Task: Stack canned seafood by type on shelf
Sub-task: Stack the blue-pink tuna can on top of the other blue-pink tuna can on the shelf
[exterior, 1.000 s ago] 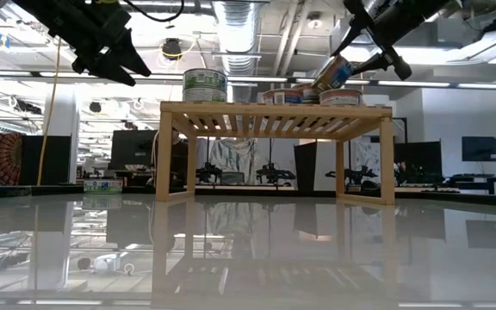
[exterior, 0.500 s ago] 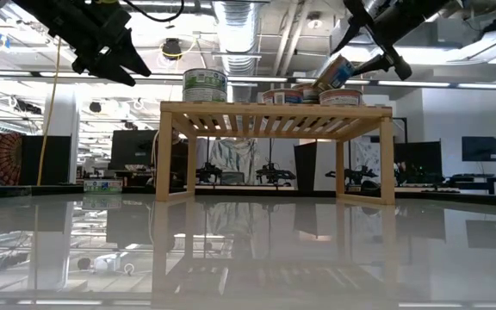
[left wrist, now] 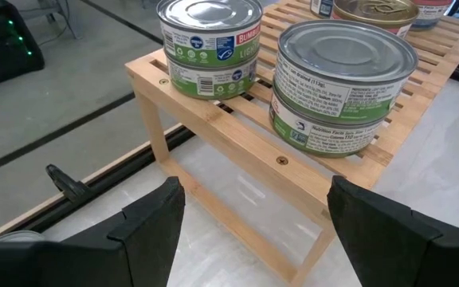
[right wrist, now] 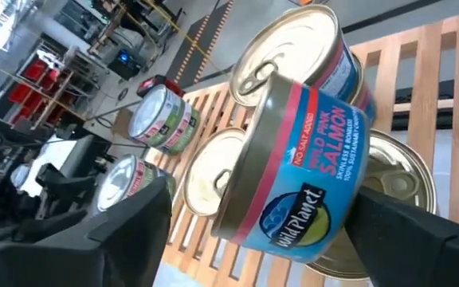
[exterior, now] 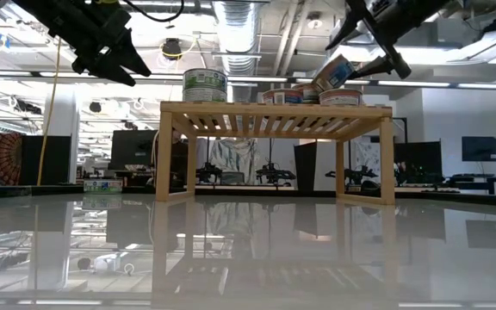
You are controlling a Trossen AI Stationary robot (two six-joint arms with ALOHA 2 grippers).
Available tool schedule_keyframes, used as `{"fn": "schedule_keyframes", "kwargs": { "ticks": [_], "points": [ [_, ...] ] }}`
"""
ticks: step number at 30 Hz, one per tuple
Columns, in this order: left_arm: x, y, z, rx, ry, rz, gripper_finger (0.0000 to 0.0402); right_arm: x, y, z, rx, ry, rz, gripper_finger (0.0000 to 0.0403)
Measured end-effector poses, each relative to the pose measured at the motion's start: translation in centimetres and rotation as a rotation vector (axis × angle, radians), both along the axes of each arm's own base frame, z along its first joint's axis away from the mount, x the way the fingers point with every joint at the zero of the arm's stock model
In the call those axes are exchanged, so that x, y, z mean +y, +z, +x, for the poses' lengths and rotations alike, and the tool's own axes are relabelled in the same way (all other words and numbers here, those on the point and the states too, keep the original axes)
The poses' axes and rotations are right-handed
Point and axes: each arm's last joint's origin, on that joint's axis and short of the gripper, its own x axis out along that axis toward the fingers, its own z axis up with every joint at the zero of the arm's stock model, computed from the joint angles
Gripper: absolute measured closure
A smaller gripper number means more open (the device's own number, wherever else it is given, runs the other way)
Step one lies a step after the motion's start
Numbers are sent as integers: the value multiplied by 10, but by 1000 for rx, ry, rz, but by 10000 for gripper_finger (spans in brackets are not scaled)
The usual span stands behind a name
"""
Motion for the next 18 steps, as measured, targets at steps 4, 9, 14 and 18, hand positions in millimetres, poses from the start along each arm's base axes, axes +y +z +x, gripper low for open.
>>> {"fn": "schedule_keyframes", "kwargs": {
  "ticks": [4, 9, 14, 18],
  "points": [
    [0, 0, 0, 0, 0, 0, 104, 0, 0, -1, 31, 24, -35, 29],
    [0, 0, 0, 6, -4, 7, 104, 2, -3, -2, 75, 63, -25, 29],
    [0, 0, 0, 7, -4, 7, 104, 2, -12, -7, 142, 68, 57, 29],
    [0, 0, 0, 7, -4, 7, 104, 2, -13, -8, 150, 63, 64, 29]
  ]
}}
